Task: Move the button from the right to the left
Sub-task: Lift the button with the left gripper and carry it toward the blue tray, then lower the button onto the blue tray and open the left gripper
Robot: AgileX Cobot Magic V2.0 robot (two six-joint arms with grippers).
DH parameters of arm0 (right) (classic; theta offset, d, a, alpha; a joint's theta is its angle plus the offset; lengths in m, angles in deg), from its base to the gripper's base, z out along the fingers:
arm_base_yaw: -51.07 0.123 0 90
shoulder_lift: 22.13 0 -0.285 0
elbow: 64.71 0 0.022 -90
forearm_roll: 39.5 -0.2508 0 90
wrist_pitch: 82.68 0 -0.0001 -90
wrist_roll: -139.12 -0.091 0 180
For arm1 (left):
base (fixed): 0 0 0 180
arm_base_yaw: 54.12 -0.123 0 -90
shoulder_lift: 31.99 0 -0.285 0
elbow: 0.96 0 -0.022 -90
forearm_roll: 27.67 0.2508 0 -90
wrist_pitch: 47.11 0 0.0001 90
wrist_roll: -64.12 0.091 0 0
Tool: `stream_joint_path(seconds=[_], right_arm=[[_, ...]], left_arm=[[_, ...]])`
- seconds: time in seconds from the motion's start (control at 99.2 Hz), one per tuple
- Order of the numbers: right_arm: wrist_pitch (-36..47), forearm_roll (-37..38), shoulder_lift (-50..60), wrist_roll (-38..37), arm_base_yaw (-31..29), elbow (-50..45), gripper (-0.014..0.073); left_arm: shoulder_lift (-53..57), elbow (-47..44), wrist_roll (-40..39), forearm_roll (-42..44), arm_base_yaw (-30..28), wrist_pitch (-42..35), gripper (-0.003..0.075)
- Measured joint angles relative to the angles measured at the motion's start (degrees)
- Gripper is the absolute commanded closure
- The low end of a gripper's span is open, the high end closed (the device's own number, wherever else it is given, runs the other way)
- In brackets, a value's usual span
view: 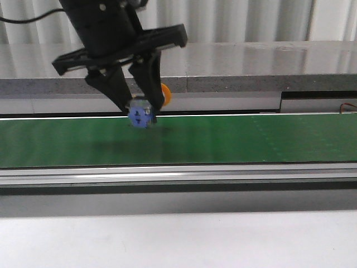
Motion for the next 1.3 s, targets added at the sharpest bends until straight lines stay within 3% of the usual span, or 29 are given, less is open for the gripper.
stream_joint_path(seconds=[0.272, 0.312, 0.645, 0.958, 1.3], right_arm=[[0.0, 0.0, 0.0, 0.0, 0.0, 0.0, 0.0662], [0.0, 0.0, 0.0, 0.0, 0.0, 0.0, 0.0662], [0.0, 0.0, 0.0, 0.0, 0.0, 0.0, 0.0662], [0.0, 0.0, 0.0, 0.0, 0.0, 0.0, 0.0662], [0.0, 0.0, 0.0, 0.0, 0.0, 0.0, 0.0662]], left_arm=[[4.3, 0.1, 5.4, 2.1, -10.1, 5.8, 0.0712], [4.5, 0.1, 7.6, 3.4, -14.6, 8.1, 0.0713], [4.6, 0.1, 15.7, 6.6, -29.7, 12.7, 0.0713], [4.3, 0.1, 25.0, 6.7, -41.7, 13.1, 0.0713], [-0.8, 0.0, 26.7, 6.7, -51.0, 10.8, 0.0713]])
